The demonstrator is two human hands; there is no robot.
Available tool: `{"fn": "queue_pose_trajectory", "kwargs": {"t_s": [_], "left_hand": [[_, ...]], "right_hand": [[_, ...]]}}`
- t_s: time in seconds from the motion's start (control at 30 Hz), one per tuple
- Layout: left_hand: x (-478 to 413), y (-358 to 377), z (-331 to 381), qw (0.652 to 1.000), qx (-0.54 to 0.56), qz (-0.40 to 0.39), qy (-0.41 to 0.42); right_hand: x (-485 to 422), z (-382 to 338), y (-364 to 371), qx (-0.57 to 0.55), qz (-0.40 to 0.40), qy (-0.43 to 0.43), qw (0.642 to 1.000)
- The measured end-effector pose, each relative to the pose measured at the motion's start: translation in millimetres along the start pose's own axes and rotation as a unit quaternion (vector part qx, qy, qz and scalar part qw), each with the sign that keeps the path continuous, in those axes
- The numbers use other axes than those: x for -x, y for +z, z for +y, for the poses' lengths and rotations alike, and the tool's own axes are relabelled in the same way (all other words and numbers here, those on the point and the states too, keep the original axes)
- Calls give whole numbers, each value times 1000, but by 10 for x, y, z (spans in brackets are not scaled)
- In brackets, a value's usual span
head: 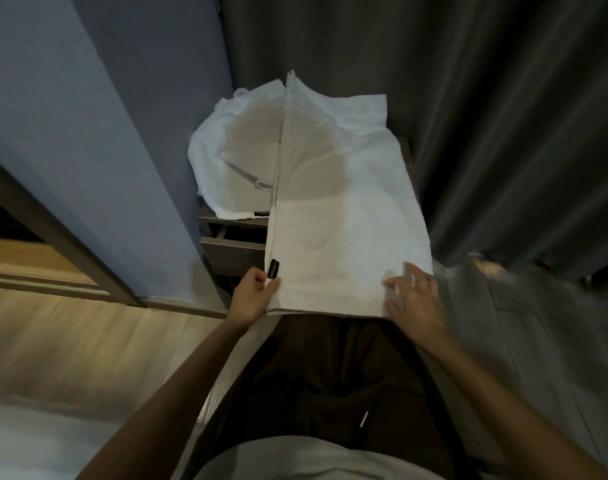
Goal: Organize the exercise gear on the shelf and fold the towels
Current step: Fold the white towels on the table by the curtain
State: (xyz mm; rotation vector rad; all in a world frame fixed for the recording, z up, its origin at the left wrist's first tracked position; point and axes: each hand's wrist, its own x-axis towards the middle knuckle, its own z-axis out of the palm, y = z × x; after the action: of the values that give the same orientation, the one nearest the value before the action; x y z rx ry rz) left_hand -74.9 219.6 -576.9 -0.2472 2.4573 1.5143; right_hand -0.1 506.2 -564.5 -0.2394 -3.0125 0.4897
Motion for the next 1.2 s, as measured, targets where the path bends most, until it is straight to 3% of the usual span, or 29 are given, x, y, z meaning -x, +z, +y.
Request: {"fn": "queue_pose_trajectory", "kwargs": {"t_s": [0.13, 0.23, 0.3, 0.4, 0.57, 0.67, 0.87, 0.97, 1.07, 1.13, 1.2], "left_hand": [[-39, -22, -179, 999, 16, -11, -49], [-89, 26, -200, 975, 143, -103, -134], [-123, 112, -164, 968, 172, -141, -117], [-160, 262, -67, 961, 229, -118, -102], [-161, 173, 48, 959, 250, -104, -86], [-111, -26, 160, 951, 264, -139, -81], [-42, -171, 558, 895, 380, -175, -155], [15, -239, 687, 899, 371, -163, -166], [45, -352, 725, 920, 346, -107, -151], [19, -439, 737, 947, 295, -52, -117], [-33, -516, 791, 952, 294, -29, -75]], "right_hand": [[96, 227, 8, -90, -6, 102, 991], [144, 312, -4, -230, -24, 125, 965], [149, 310, -18, -321, -18, 138, 937], [119, 266, -68, -416, 24, 188, 890], [52, 276, -264, -481, 74, 237, 841], [26, 314, -439, -530, 71, 238, 811], [-15, 172, -742, -642, 75, 249, 722], [18, 114, -841, -678, 85, 259, 683], [67, 45, -878, -691, 86, 256, 670], [77, -1, -890, -700, 92, 250, 662], [53, -34, -917, -711, 100, 248, 650]]}}
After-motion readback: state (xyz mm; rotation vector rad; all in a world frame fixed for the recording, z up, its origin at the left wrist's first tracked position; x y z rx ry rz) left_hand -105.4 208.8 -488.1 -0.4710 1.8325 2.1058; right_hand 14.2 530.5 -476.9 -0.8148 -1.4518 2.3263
